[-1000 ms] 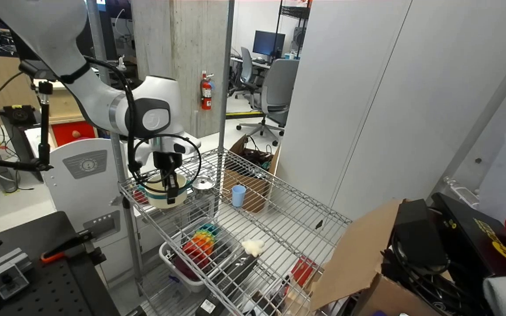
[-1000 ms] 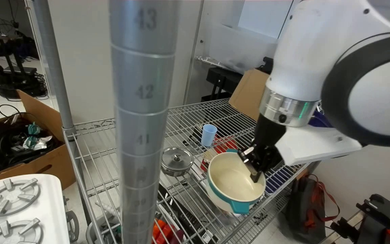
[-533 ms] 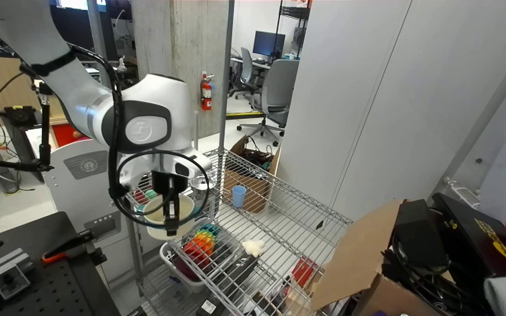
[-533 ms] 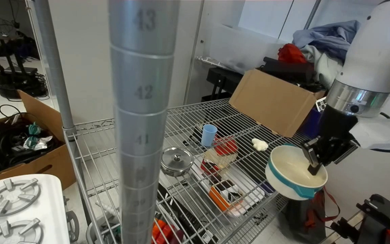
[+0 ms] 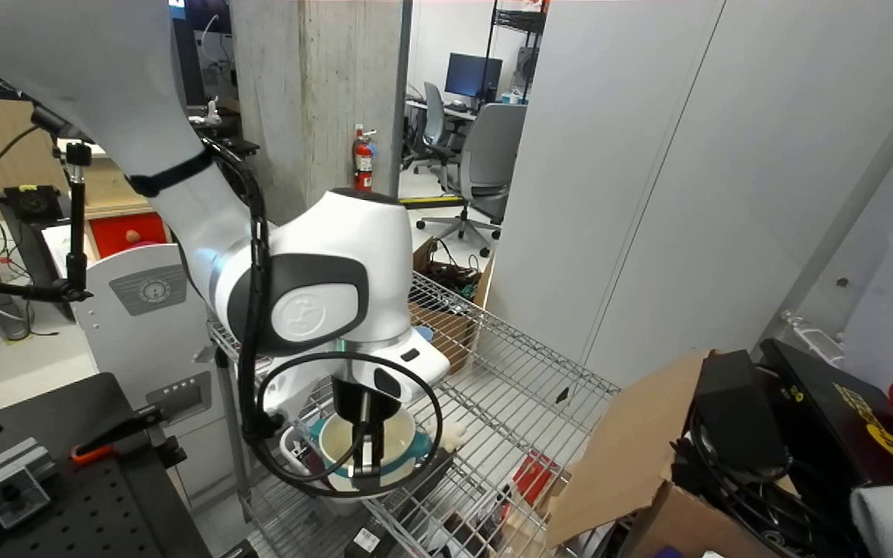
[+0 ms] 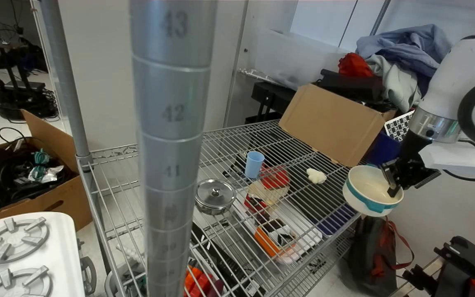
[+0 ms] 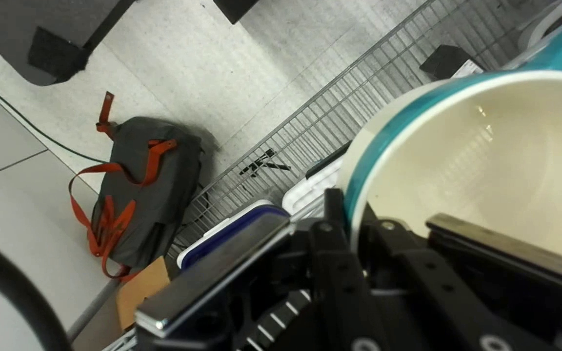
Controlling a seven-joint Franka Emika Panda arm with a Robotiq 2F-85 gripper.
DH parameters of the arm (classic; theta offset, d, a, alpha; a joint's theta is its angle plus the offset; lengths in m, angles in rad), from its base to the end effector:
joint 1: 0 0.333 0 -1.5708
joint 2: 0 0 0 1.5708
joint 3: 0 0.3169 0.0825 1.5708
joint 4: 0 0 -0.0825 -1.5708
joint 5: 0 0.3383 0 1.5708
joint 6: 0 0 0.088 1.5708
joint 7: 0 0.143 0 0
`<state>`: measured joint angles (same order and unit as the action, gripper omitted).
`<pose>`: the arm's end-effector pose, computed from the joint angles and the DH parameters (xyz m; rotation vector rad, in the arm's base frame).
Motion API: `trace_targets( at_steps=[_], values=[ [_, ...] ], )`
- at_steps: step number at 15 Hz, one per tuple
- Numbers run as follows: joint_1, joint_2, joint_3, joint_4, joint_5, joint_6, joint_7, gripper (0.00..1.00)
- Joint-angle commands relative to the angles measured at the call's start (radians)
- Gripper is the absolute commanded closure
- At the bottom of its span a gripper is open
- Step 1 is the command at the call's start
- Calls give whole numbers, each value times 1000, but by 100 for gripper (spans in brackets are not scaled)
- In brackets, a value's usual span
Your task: Move the bowl to the right
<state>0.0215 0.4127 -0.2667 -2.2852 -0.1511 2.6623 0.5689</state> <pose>0.4914 -0.1265 0.1812 2.8060 -0.9590 0.0010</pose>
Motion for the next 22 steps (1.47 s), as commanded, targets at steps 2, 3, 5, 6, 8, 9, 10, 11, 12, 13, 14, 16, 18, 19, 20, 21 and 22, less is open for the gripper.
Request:
trace_targets(
  at_steps=[2,3,5,6,8,9,10,11,12,13,14,16,18,19,20,21,22],
  values=[
    [-2,138,21,104,96,37,28,98],
    [0,158,32,118,121,37,25,98],
    [13,184,60,139,170,39,21,98],
    [23,192,69,149,186,40,20,98],
    [46,201,77,175,204,44,24,98],
    [52,218,83,195,210,38,22,98],
    [59,240,84,214,212,34,24,98],
    [63,268,83,232,211,33,27,98],
    [65,292,80,244,211,30,26,98],
    [63,313,74,261,208,11,22,98],
    [58,313,76,267,208,-15,14,80],
    [82,291,47,267,178,-63,24,62],
    [67,246,63,247,183,-123,-14,48],
    [67,200,71,223,181,-157,-38,40],
    [71,162,75,206,176,-187,-55,33],
    [81,111,75,184,168,-215,-70,27],
    [93,55,79,164,157,-238,-87,18]
  ],
)
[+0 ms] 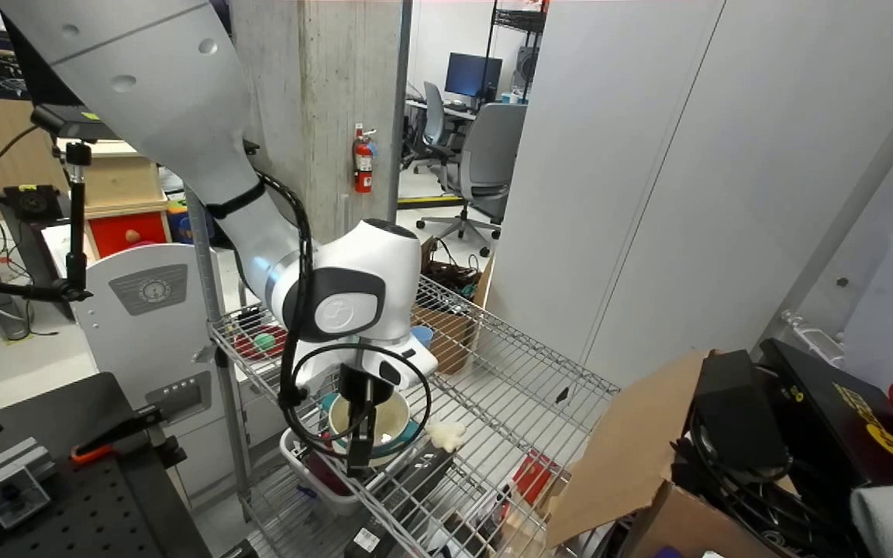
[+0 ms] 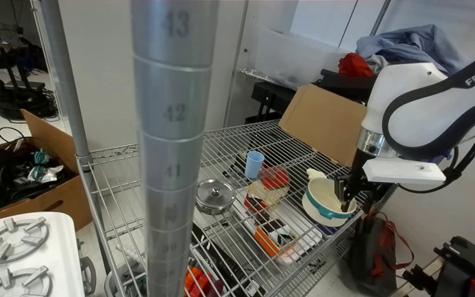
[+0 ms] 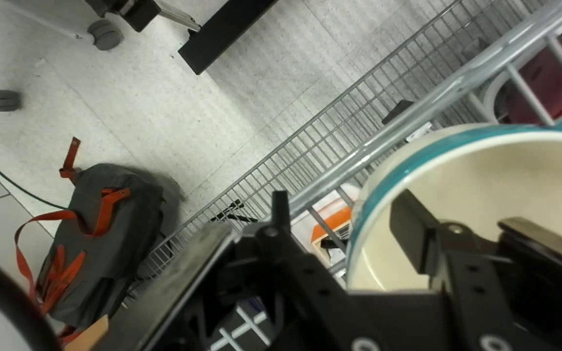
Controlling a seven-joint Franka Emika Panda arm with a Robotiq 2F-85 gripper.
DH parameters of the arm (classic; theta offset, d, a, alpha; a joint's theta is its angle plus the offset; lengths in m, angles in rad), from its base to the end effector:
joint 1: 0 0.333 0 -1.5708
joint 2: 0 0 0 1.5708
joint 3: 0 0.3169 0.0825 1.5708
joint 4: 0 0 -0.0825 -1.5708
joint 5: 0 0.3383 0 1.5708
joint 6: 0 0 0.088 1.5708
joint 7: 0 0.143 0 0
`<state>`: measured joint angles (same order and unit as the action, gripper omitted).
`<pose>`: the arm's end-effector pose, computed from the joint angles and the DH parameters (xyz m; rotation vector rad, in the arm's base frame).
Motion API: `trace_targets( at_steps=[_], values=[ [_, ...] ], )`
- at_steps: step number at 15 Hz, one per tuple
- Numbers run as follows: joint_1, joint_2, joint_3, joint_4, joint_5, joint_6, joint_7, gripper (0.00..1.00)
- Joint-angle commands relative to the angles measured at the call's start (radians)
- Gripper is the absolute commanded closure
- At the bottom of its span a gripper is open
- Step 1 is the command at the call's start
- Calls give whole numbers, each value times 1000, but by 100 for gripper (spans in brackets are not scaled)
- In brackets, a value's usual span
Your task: Move the bowl to the right
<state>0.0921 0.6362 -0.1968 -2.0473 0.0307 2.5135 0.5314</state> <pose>0.5399 -0.0605 0.1225 2.8516 -0.9355 -0.1981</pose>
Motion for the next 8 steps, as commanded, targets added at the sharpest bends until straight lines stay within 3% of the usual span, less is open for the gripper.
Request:
trace_targets(
  at_steps=[1,3,4,5,6,8],
  values=[
    [33,-202,10,-77,-39,-102,-51,12],
    [55,-300,15,-102,-78,-127,-48,0],
    [67,-353,17,-116,-106,-169,-32,0],
    [32,-233,32,-48,-76,-119,-29,7],
    [37,-282,40,-62,-93,-146,-27,1],
    [39,-341,47,-91,-103,-168,-27,0]
  ],
)
